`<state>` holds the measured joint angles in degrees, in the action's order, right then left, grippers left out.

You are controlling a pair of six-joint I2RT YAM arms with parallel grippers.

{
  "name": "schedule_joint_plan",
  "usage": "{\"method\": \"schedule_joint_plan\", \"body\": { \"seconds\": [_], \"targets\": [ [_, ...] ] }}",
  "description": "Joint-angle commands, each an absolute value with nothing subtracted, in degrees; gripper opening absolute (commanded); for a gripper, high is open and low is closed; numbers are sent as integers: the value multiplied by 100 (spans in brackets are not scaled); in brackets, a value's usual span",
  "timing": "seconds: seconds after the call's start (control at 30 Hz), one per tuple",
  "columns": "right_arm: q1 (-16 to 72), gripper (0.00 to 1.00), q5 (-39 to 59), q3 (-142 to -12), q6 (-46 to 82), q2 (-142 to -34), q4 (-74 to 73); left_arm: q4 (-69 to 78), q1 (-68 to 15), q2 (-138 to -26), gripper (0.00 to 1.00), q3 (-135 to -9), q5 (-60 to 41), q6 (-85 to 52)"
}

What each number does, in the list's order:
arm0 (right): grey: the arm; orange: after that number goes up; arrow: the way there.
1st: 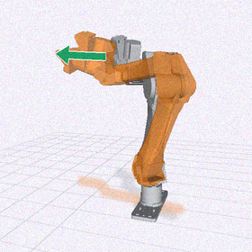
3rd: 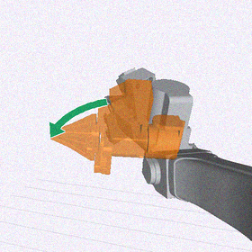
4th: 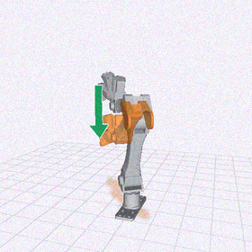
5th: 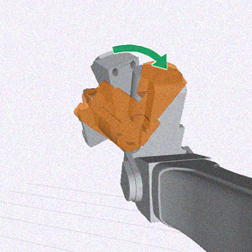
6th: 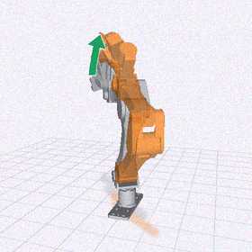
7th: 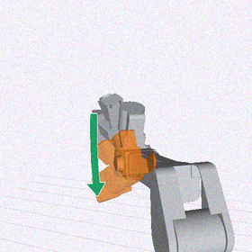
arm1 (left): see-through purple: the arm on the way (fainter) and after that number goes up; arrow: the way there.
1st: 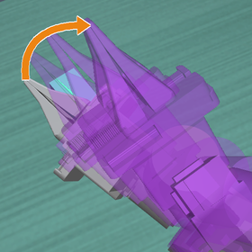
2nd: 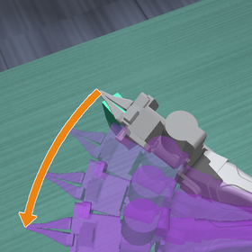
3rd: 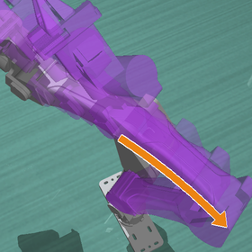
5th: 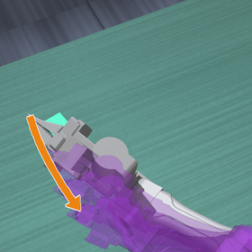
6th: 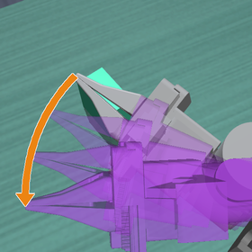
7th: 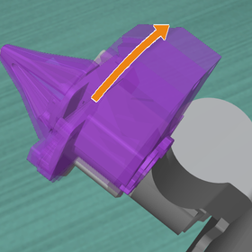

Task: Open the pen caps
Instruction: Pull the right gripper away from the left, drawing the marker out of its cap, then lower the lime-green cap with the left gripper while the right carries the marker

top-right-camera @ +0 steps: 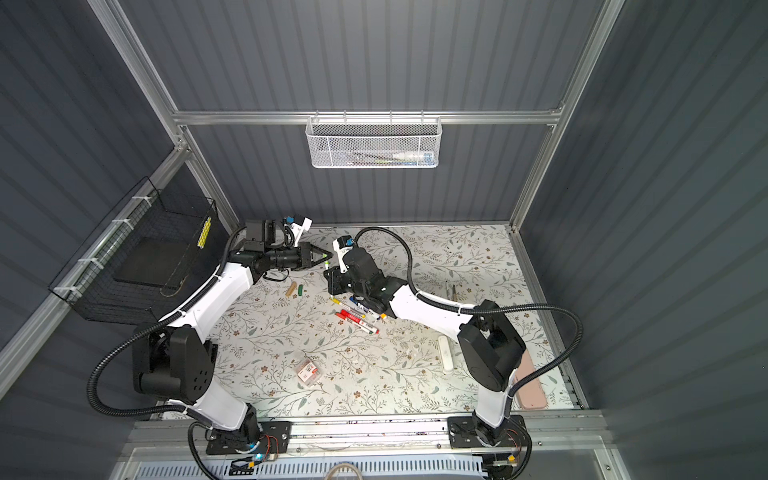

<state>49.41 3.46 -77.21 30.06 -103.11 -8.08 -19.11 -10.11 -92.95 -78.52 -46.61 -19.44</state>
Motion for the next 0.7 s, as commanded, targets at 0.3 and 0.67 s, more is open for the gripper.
{"method": "schedule_joint_plan", "body": {
  "seconds": [0.3,0.67],
  "targets": [
    [5281,0,923,-7289,2975,-10501,330,-796,-502,-9510,0,-9208,-4063,-1725],
    [5045,0,468,-7116,2667,-9744,696,-1226,-393,-9477,0,-8978,-3803,-1452]
  ]
}}
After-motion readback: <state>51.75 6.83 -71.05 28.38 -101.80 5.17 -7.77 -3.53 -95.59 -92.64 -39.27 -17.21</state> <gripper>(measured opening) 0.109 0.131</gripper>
